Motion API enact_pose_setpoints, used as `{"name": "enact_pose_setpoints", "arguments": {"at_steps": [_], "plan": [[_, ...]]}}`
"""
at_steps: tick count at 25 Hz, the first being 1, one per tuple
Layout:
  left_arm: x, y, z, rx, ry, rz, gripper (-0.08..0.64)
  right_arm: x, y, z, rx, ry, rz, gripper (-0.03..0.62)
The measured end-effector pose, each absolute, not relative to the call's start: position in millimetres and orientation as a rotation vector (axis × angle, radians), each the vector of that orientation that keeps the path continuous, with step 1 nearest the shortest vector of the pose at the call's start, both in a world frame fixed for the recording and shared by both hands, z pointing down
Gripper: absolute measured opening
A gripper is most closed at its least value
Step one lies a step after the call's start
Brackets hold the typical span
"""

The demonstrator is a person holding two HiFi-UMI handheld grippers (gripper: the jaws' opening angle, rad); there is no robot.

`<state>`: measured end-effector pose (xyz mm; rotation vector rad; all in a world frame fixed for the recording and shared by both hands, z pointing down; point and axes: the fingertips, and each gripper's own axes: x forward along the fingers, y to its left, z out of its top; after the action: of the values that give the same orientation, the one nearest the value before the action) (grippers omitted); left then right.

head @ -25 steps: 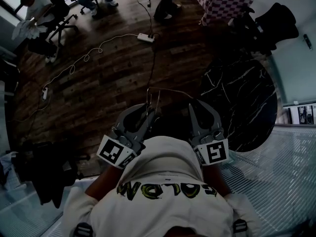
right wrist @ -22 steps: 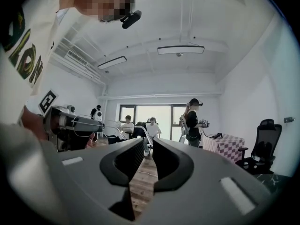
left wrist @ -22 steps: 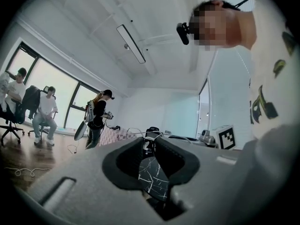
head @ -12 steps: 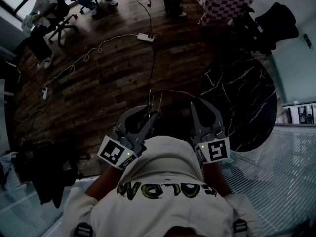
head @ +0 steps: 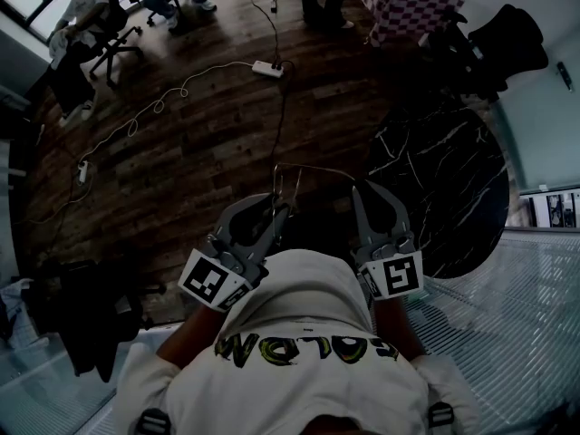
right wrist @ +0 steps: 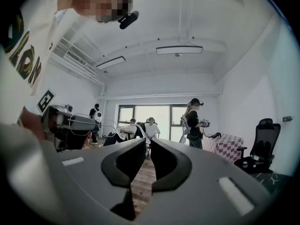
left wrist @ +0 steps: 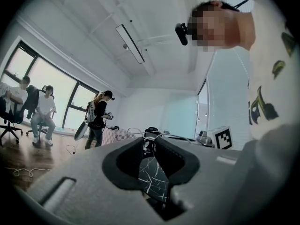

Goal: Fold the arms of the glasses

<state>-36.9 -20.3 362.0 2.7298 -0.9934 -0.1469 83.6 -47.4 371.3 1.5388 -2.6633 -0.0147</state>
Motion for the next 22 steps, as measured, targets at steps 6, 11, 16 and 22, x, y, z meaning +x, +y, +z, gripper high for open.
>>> {"name": "enact_pose_setpoints", "arguments": {"at_steps": [6,11,16,22], "plan": [[-39.0,-25.0,359.6,2.719,-1.017,-0.152,0.081,79.6,-45.3,368.5,1.516,-2.684,-0.018,0.028],[-44.8,-27.1,365.0,2.696,-1.049,-0.144,0.081,70.1,-40.2,365.5,1.493,-2.71,-0.012,0.025],[-47.4,-31.5,363.0,2.689,-1.079,-0.142,0.081,61.3,-35.4,361.4,1.474,-2.744,-0.01,0.021],[-53.9,-38.4,361.7,2.667,-1.133,-0.154,0.081,47.2,-26.3,362.0,1.389,-2.77,-0.078,0.017]]}}
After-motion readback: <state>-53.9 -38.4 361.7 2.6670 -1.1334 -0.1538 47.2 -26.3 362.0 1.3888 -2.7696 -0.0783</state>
